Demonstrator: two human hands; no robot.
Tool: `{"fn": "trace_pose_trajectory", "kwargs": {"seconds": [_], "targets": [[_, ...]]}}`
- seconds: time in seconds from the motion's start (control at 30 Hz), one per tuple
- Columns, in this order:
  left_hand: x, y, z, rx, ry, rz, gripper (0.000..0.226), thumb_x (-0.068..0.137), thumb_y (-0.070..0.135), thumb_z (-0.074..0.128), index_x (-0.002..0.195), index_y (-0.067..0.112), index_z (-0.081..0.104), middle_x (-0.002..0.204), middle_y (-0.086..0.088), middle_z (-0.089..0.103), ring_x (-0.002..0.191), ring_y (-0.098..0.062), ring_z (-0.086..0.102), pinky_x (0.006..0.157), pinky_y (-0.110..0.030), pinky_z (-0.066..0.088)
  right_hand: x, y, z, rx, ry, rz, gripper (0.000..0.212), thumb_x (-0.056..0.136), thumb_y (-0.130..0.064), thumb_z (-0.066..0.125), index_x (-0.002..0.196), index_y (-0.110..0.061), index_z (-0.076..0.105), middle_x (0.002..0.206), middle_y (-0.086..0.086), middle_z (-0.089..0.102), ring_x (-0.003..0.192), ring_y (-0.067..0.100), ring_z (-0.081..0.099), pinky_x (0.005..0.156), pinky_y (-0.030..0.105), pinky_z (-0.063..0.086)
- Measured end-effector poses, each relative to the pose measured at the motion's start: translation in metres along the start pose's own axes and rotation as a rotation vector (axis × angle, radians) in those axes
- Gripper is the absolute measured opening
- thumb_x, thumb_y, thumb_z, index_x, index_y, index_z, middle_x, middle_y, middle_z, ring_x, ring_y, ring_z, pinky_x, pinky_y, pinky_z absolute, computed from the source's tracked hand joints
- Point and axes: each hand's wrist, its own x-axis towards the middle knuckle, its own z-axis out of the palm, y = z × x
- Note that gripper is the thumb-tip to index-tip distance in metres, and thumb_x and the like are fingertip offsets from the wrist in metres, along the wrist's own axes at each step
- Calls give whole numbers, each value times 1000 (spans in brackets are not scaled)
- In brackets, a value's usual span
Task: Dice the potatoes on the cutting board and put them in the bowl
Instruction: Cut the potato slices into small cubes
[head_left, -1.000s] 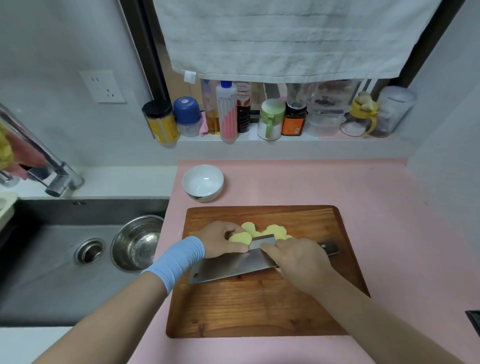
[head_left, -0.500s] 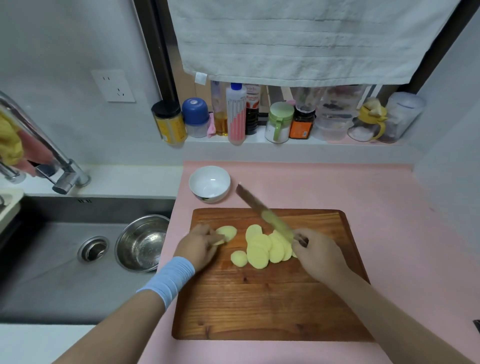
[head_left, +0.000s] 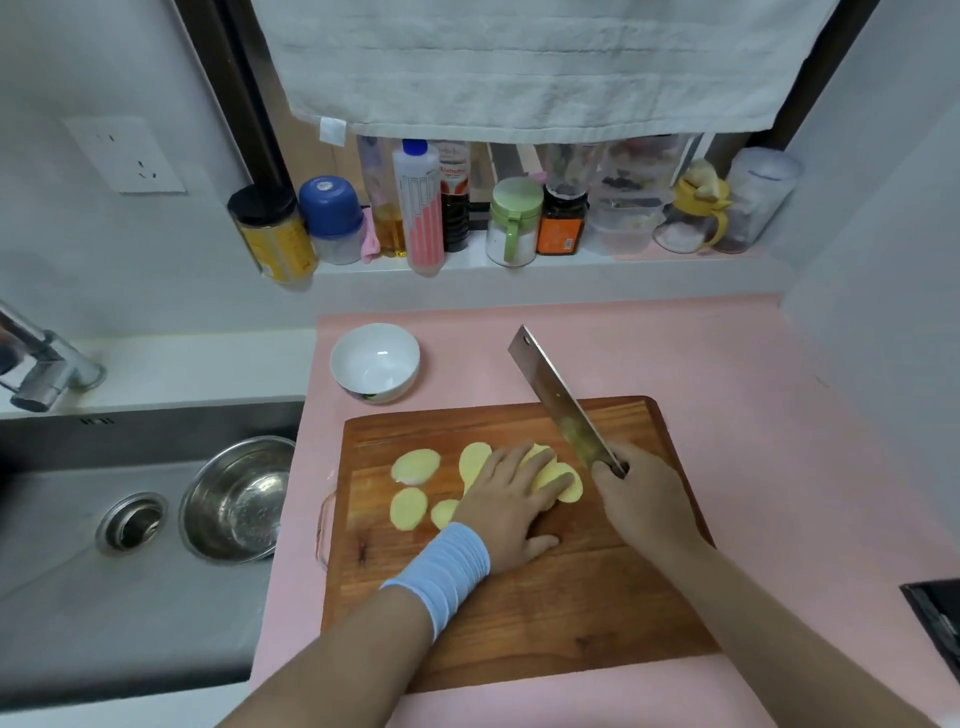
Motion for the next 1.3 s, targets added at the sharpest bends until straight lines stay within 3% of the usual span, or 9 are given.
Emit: {"fn": "trace_pose_trajectory", "kwargs": {"seconds": [0.13,0.27,0.5,0.6,0.73,0.93,1.03,1.13,1.3], "targets": [[41,16,11,127,-212,42,65,100,61,31,157,35,12,165,-9,9,151,-37,5,121,-56,5,5,10,-8,-15,12,25,21,99,-28,52,108,-33,71,85,-15,67,78,4,59,63,24,43],[52,7,12,185,-217,31,47,104,50,26,146,31,34,151,-6,37,143,-35,25,108,-52,30,13,18,-13,-26,-12,51,19,97,-29,51,100,-34,69,79,-13,66,75,5,60,61,26,43],[34,-52,5,159,-178,28,45,93,53,36,125,32,60,122,-1,60,112,-30,56,86,-43,48,24,19,-1,-37,-89,73,21,96,-27,51,78,-21,61,67,-3,63,63,13,60,56,31,46],[16,-67,3,122,-142,70,51,91,57,45,133,30,56,129,-2,60,120,-31,54,100,-47,45,25,13,10,-29,-141,67,23,95,-28,52,74,-24,59,64,-4,62,60,13,60,53,30,43],[-22,-62,-4,61,-18,-3,75,83,67,56,146,28,44,156,-5,38,145,-33,31,117,-57,22,23,3,22,-83,-196,23,22,97,-30,51,76,-34,57,61,-8,61,57,9,59,51,27,37],[-68,-83,4,18,-40,-263,87,78,80,52,152,37,34,161,-9,29,147,-43,23,106,-74,25,16,-2,36,-147,-227,-4,19,99,-31,51,85,-29,63,66,-7,63,59,9,60,51,28,43],[-64,-97,6,-89,-102,-356,84,79,77,51,151,38,33,162,-8,24,148,-41,21,107,-70,27,12,-4,38,-172,-236,4,16,99,-30,51,91,-30,65,70,-10,64,63,5,57,52,25,38],[-61,-118,13,-190,-71,-351,78,82,75,49,147,33,40,156,-8,37,143,-38,34,107,-66,34,9,-5,39,-182,-246,11,16,100,-31,51,100,-33,66,72,-12,64,64,4,59,51,23,35],[-61,-133,4,-157,-6,-269,113,65,96,42,157,33,17,162,-2,25,149,-30,22,118,-61,15,9,-6,39,-176,-242,51,16,100,-34,50,96,-34,65,71,-10,65,62,7,61,53,25,41]]}}
